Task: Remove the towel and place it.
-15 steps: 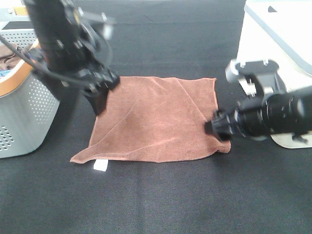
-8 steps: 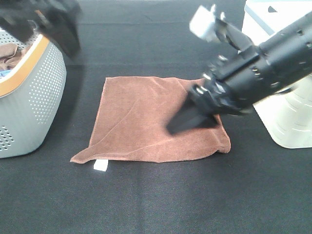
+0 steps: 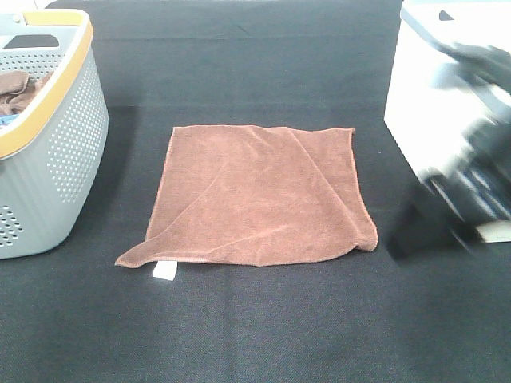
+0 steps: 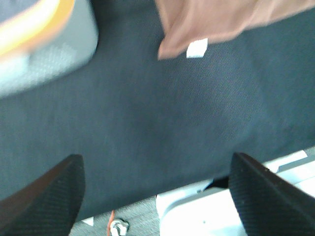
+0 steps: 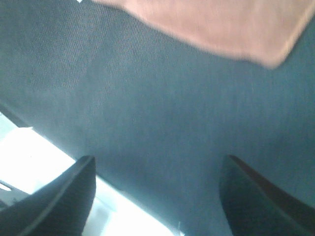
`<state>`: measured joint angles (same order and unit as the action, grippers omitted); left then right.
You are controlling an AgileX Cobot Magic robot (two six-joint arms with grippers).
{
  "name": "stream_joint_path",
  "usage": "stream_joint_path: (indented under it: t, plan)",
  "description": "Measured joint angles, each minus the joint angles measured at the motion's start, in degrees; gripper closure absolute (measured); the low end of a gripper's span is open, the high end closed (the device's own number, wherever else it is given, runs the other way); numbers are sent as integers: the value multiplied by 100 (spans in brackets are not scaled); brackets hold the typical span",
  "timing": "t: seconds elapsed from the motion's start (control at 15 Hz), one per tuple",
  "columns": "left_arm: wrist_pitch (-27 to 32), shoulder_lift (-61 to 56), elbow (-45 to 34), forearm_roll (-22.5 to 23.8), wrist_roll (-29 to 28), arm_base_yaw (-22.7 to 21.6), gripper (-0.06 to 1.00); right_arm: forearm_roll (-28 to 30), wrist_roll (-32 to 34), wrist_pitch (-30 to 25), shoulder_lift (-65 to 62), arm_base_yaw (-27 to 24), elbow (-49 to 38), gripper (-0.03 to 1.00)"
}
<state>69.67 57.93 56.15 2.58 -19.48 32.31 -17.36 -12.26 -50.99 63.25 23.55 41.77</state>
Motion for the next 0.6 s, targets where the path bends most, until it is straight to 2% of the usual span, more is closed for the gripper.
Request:
stream_joint_path:
  t: [0.13,0.27,0.47,0.6]
  plan:
    - [17,-1077,-837,132,-138,0,18,264,252,-29,-699,0,-533,29]
    - [29,-2601,-1702,149,-120,0,18,773,688,-390,-1673,0,-1094,29]
    - [40,-4051,-2366,143,258,0,18,1100,894,-974,-2590,0,-1129,29]
    - [-17,-4418,-2464,109,401,0,18,1197,905,-1083,-2830,0,-1157,29]
